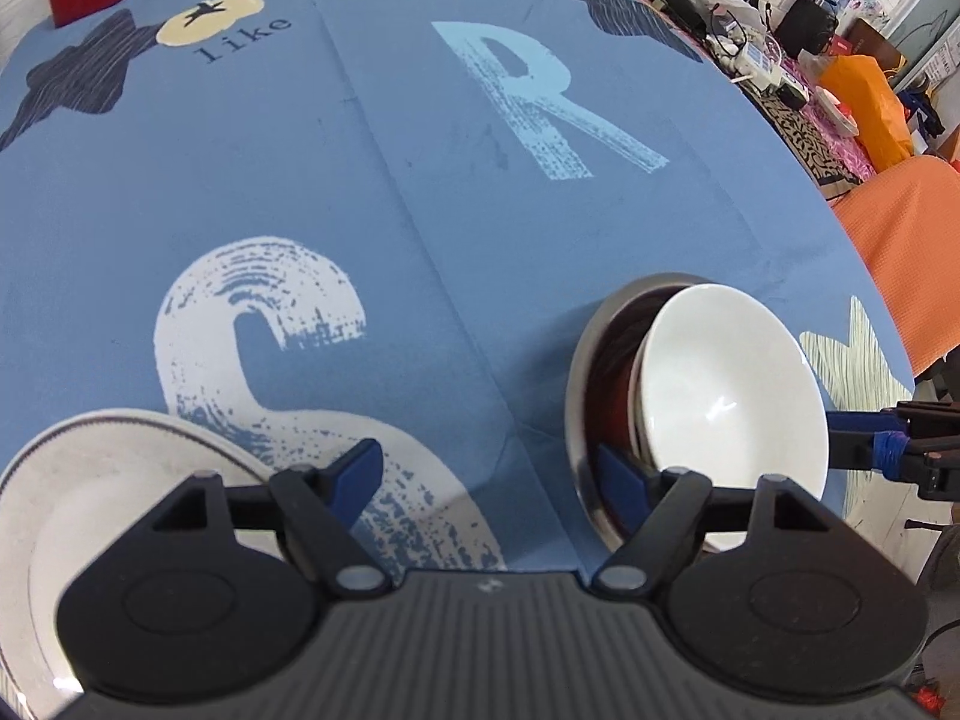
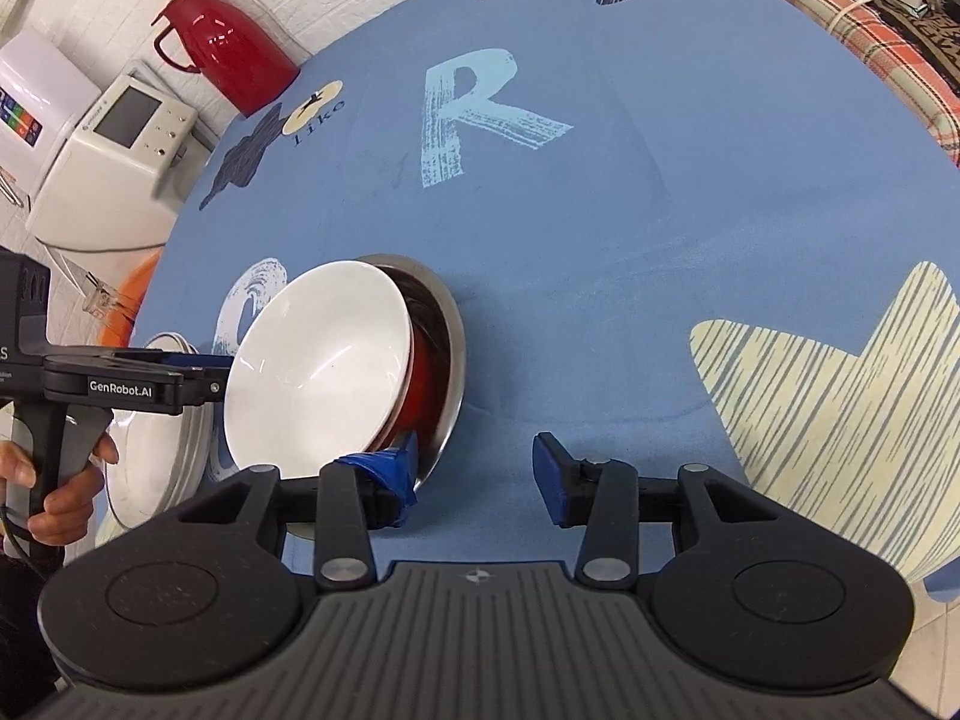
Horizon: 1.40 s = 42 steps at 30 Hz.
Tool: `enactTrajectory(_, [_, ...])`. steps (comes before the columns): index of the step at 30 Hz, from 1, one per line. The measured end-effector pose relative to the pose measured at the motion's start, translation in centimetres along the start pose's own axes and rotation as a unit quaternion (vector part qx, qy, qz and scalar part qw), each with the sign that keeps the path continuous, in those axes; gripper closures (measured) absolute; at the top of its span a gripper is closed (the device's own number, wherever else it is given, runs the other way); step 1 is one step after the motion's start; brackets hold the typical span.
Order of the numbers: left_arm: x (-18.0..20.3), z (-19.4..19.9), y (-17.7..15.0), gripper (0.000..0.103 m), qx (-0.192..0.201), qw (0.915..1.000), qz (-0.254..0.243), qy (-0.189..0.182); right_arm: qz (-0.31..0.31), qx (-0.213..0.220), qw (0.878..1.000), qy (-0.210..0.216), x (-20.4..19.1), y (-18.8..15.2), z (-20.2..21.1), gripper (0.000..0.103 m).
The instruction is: Organize plates and bowls
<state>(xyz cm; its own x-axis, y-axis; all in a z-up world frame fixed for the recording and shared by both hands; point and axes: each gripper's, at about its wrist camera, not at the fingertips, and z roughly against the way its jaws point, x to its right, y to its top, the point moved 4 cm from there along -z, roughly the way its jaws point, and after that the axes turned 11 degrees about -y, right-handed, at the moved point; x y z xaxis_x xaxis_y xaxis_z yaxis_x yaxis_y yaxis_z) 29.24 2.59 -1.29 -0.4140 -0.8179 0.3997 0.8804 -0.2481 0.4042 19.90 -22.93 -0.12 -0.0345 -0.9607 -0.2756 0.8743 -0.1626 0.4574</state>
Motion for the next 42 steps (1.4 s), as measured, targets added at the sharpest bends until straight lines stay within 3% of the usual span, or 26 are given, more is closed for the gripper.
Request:
enactTrajectory(13, [-0.1, 0.1, -0.1, 0.021, 0.004, 1.0000, 0.005, 0.004, 0.023, -0.009, 0.999, -0.046, -1.2, 1.5, -1.3, 0.074])
enactTrajectory(27, [0.1, -0.2, -0.2, 0.023, 0.007, 1.0000, -0.001, -0.001, -0.025, -0.024, 0.997, -0.068, -0.6, 1.4, -2.5, 0.058])
enactTrajectory(37, [0.1, -0.1, -0.3, 0.025, 0.004, 1.0000, 0.009, -0.003, -0.037, -0.026, 0.996, -0.077, -0.7, 1.4, -2.5, 0.057])
enactTrajectory(42, [0.0, -0.1, -0.2, 0.027, 0.004, 0.9999, 0.016, -0.005, -0.006, -0.016, 0.996, -0.088, -1.3, 1.5, -2.4, 0.055])
